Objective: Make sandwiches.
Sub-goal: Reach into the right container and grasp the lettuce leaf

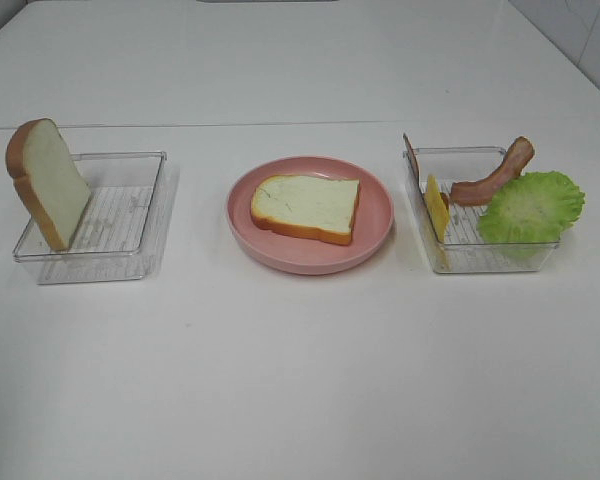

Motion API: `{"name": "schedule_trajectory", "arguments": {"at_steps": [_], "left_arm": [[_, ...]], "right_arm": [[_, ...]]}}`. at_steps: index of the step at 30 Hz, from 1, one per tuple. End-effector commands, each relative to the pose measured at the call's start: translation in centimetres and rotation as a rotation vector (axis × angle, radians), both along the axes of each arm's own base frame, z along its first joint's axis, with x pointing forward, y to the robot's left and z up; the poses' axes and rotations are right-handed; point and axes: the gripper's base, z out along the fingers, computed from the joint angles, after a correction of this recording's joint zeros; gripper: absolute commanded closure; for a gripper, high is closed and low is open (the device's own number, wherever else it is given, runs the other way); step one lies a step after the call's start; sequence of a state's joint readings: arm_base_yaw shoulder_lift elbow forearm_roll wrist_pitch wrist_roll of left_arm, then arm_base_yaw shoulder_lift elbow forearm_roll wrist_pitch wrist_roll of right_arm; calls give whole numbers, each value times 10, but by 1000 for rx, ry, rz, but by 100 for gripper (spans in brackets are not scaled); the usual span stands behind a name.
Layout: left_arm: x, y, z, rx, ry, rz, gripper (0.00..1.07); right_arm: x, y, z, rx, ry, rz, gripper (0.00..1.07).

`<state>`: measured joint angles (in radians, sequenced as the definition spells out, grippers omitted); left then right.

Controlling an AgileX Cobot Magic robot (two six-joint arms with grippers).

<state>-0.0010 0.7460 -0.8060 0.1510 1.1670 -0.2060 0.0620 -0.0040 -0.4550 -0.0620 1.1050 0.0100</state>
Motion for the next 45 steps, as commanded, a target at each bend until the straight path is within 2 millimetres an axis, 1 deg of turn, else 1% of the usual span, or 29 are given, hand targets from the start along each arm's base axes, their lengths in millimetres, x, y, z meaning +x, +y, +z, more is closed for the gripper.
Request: {"name": "schedule_trajectory", "arguments": {"at_steps": [1, 2, 3, 4, 5, 6, 7, 8, 9, 11, 12, 14, 15, 17, 25, 35, 45], "left_arm": [[-18, -1, -5, -13, -69, -10, 16], [-33, -2, -10, -19, -111, -20, 17], [-39, -3, -12, -21, -126, -27, 17], [-39, -3, -12, -21, -126, -27, 17], [-50, -4, -18, -12, -151, -55, 17], [-55, -4, -21, -9, -164, -72, 17], [-55, -4, -21, -9, -164, -72, 17], [-64, -7, -29, -6, -183, -113, 17], [-64, -7, -29, -6, -183, -113, 17], [-75, -11, -38, -15, -235, -179, 17], [-75, -11, -38, -15, -235, -179, 17], [-81, -15, -47, -16, -293, -243, 17], [-81, -15, -47, -16, -293, -243, 17], [-87, -16, -45, -9, -335, -252, 17], [-96, -18, -44, -33, -391, -257, 17], [-120, -18, -44, -10, -549, -260, 17], [-122, -18, -44, -9, -561, -260, 17]], "right_arm": [[-4, 0, -1, -4, -36, 2, 9], [-4, 0, -1, -4, -36, 2, 9], [-4, 0, -1, -4, -36, 2, 9], [-4, 0, -1, -4, -36, 2, 9], [-4, 0, -1, -4, -36, 2, 9], [-4, 0, -1, -4, -36, 2, 9], [-4, 0, -1, -4, -36, 2, 9], [-4, 0, -1, -4, -36, 2, 9], [-4, 0, -1, -4, -36, 2, 9], [-4, 0, -1, -4, -36, 2, 9], [-4, 0, -1, -4, -36, 2, 9], [-4, 0, -1, -4, -36, 2, 9], [-4, 0, -1, -4, -36, 2, 9], [-4, 0, -1, -4, -35, 2, 9], [-4, 0, -1, -4, -35, 2, 9], [-4, 0, -1, -4, -35, 2, 9], [-4, 0, -1, -4, -34, 2, 9]]}}
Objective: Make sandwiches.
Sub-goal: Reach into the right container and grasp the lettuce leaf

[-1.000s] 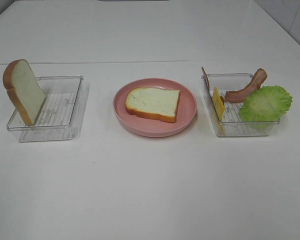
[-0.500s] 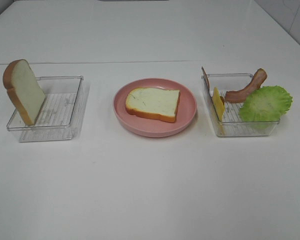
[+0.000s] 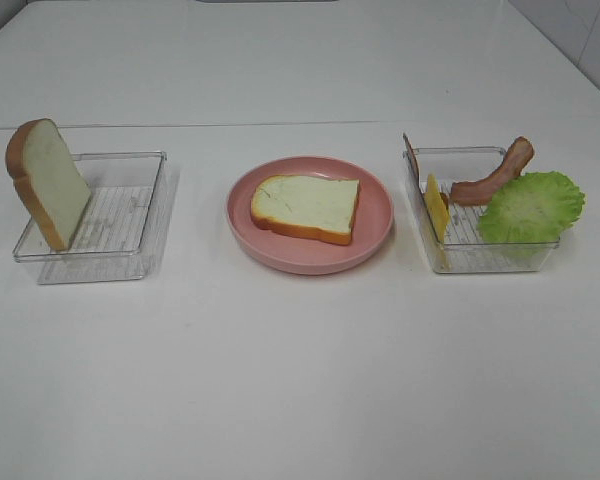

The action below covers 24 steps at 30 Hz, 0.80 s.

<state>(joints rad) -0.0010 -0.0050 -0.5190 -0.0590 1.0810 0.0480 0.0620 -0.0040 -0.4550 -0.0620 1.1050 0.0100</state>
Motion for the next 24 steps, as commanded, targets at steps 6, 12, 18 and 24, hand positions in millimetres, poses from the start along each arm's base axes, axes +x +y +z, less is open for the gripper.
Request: {"name": "schedule_trajectory", "arguments": {"at_steps": [6, 12, 18, 24], "left_arm": [[-2, -1, 0, -4, -24, -5, 17], [-2, -1, 0, -4, -18, -5, 17], [-2, -1, 0, -4, -18, -5, 17], [-2, -1, 0, -4, -18, -5, 17]], "right_arm": [[-4, 0, -1, -4, -34, 2, 9], [-4, 0, -1, -4, -34, 2, 9], [-4, 0, -1, -4, -34, 2, 9], [-4, 0, -1, -3, -34, 3, 9]]}}
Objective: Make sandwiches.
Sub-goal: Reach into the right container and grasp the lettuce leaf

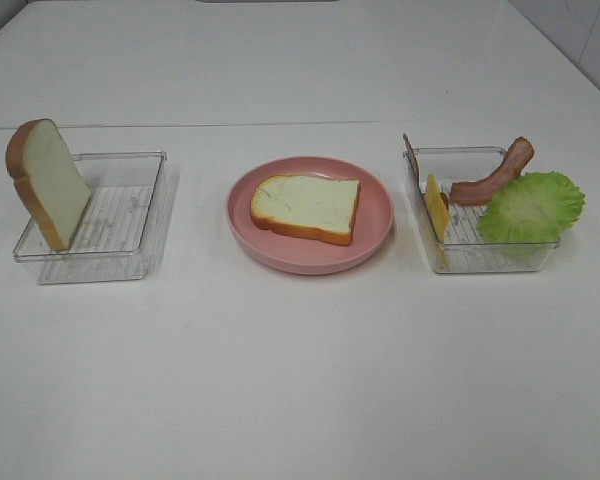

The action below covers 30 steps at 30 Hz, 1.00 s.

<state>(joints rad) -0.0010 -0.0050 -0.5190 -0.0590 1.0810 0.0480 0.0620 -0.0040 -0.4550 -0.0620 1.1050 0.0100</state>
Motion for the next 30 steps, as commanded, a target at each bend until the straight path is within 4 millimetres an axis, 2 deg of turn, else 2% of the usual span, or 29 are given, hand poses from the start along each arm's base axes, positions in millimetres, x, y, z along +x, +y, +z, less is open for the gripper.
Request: {"name": "schedule_trajectory", "arguments": {"at_steps": [1, 10, 16, 17, 18, 19, 20, 21, 22, 23, 24, 25, 26, 27, 29, 30], "left_arm": [[-2, -1, 0, -4, -18, -5, 17], [-2, -1, 0, -4, -18, -5, 17], [-2, -1, 0, -4, -18, -5, 17], [-2, -1, 0, -4, -18, -5, 17], [-2, -1, 0, -4, -18, -5, 17], [-2, -1, 0, -4, -18, -5, 17], [-2, -1, 0, -4, -18, -5, 17], [-2, -1, 0, -4, -18, -5, 17], [-2, -1, 0, -4, -18, -5, 17], [-2, -1, 0, -4, -18, -5, 17], [-2, -1, 0, -4, -18, -5, 17], [-2, -1, 0, -4, -18, -5, 17], [-2, -1, 0, -4, -18, -5, 17], [-2, -1, 0, -4, -18, -5, 17], [-2, -1, 0, -4, -18, -5, 17], [-2, -1, 0, -4, -18, -5, 17]], "right_arm": [[-4, 0, -1, -3, -34, 3, 9], [-2, 0, 2, -8, -30, 0, 9], [16, 1, 23, -15, -34, 3, 9], [29, 1, 30, -21, -24, 4, 9], [29, 1, 30, -21, -24, 4, 9], [45, 2, 34, -29, -11, 6, 9], [52, 2, 37, -34, -18, 7, 9], [52, 2, 37, -34, -18, 7, 9], [69, 3, 41, -40, -8, 11, 9], [69, 3, 41, -40, -8, 11, 9], [86, 4, 44, -41, 22, 15, 9], [93, 5, 45, -42, 41, 16, 9], [93, 5, 45, -42, 41, 16, 9], [109, 5, 44, -46, 112, 17, 9], [117, 6, 42, -52, 144, 23, 9], [130, 7, 37, -49, 207, 26, 9]]}}
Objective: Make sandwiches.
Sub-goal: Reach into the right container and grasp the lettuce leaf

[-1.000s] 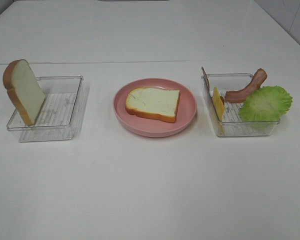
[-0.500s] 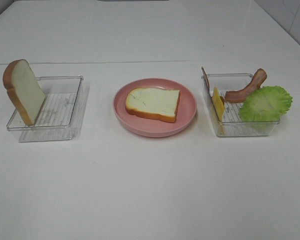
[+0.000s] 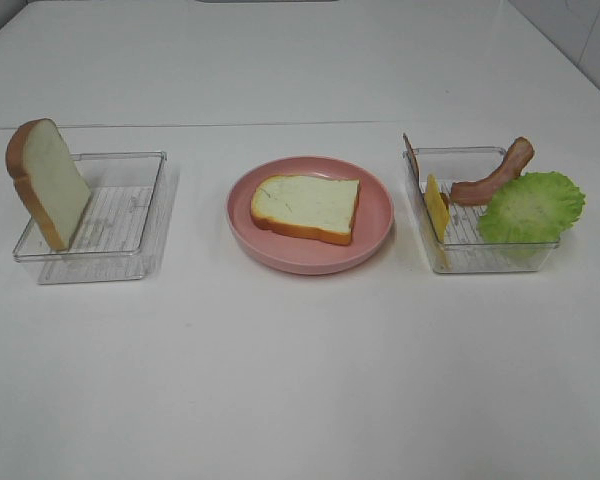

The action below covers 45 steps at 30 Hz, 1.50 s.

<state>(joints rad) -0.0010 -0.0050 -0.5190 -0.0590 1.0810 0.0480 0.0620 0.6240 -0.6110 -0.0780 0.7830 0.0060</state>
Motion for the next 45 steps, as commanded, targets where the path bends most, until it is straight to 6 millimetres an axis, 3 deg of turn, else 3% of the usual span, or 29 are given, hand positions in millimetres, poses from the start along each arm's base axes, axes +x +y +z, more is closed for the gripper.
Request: {"name": "schedule_trajectory", "arguments": {"at_steps": [1, 3, 4, 7, 11, 13, 16, 18, 19, 21, 22, 24, 30, 32, 39, 45], "left_arm": [[-2, -1, 0, -4, -18, -5, 17], [-2, -1, 0, -4, -18, -5, 17], [-2, -1, 0, -4, -18, -5, 17], [-2, -1, 0, -4, -18, -5, 17], [-2, -1, 0, -4, -18, -5, 17], [-2, -1, 0, -4, -18, -5, 17], [-2, -1, 0, -4, -18, -5, 17], [-2, -1, 0, -4, -18, -5, 17], [-2, -1, 0, -4, -18, -5, 17], [-2, -1, 0, -4, -18, -5, 17], [-2, -1, 0, -4, -18, -5, 17], [-2, -1, 0, -4, -18, -5, 17], [-2, -1, 0, -4, -18, -5, 17], [-2, -1, 0, -4, -18, -5, 17], [-2, -1, 0, -4, -18, -5, 17], [-2, -1, 0, -4, -18, -5, 17]], "right_arm": [[18, 0, -4, -15, 58, 7, 9], [36, 3, -13, -2, 161, 6, 9], [36, 3, -13, -2, 161, 6, 9], [68, 7, -22, 40, 312, -12, 9], [87, 9, -23, 53, 389, -24, 9], [110, 11, -24, 56, 455, -40, 9], [116, 11, -24, 54, 473, -41, 9], [138, 13, -23, 60, 548, -48, 9], [138, 13, -23, 60, 548, -48, 9], [170, 14, -21, 56, 596, -51, 9], [170, 14, -21, 56, 596, -51, 9], [194, 16, -18, 52, 591, -42, 9], [221, 15, -16, 37, 599, -30, 9], [243, 1, -16, 114, 600, -46, 9], [264, -23, -22, 207, 587, -51, 9], [280, -41, -48, 229, 626, -74, 9]]}}
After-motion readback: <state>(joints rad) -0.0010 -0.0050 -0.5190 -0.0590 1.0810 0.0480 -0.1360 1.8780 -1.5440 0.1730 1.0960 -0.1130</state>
